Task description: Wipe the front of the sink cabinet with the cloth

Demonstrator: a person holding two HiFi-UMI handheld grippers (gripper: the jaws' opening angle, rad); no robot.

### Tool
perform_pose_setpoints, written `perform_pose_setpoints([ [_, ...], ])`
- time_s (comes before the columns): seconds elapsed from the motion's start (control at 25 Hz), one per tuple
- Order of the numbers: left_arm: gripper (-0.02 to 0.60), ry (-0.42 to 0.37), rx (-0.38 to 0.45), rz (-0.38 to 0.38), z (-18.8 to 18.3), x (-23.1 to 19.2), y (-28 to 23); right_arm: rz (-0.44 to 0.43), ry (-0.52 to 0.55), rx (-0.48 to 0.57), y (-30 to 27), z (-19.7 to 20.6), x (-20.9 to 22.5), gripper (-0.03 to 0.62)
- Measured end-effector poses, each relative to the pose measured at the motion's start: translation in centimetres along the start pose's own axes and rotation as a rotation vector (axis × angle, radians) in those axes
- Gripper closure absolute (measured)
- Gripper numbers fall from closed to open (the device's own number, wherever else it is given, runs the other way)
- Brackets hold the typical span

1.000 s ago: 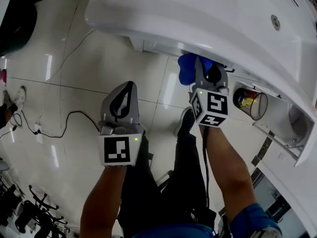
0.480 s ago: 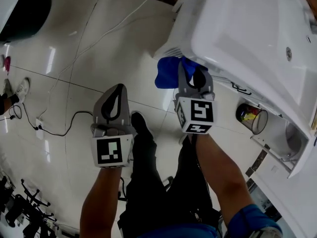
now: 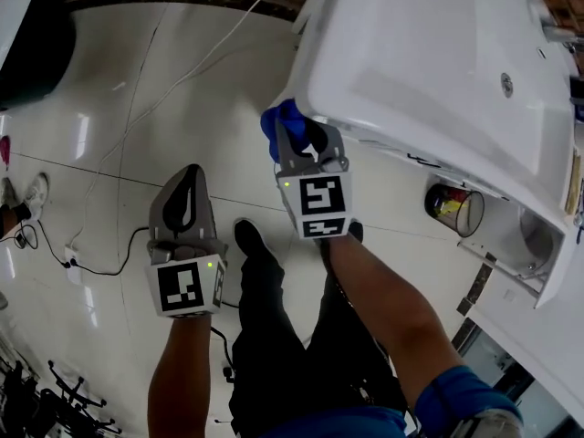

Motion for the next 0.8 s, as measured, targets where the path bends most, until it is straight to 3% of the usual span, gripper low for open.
perform_pose_setpoints([
  [0.2,0.578,-0.045,-0.015,0.065,0.0,5.4,-1.0,0.020,-0.115,0.017,4.8,2.3,3.4,0.510],
  [0.36,0.578,-0.075,-0.037,0.143,0.9,13.0,-2.3,0.077,-0.179,0.003,10.8,5.7,8.8,0.510],
  [0.44,0.578,-0.053,-0.037,0.181,1.2,17.6,-3.2,0.114,-0.205,-0.008,13.9,7.5,12.3,0.508],
  [0.52,0.578,-0.043,-0.033,0.234,1.3,22.6,-4.2,0.170,-0.234,-0.028,17.3,9.8,16.5,0.507],
  [0.8,0.577,-0.115,-0.022,0.416,0.7,39.4,-7.1,0.430,-0.289,-0.054,29.4,16.7,32.3,0.507],
])
Point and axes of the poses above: the fingertips, and each gripper's own axes: y backward along the fingers, x to its right, z out of its underside, the point moved 3 cm from there along y, backward along the fingers
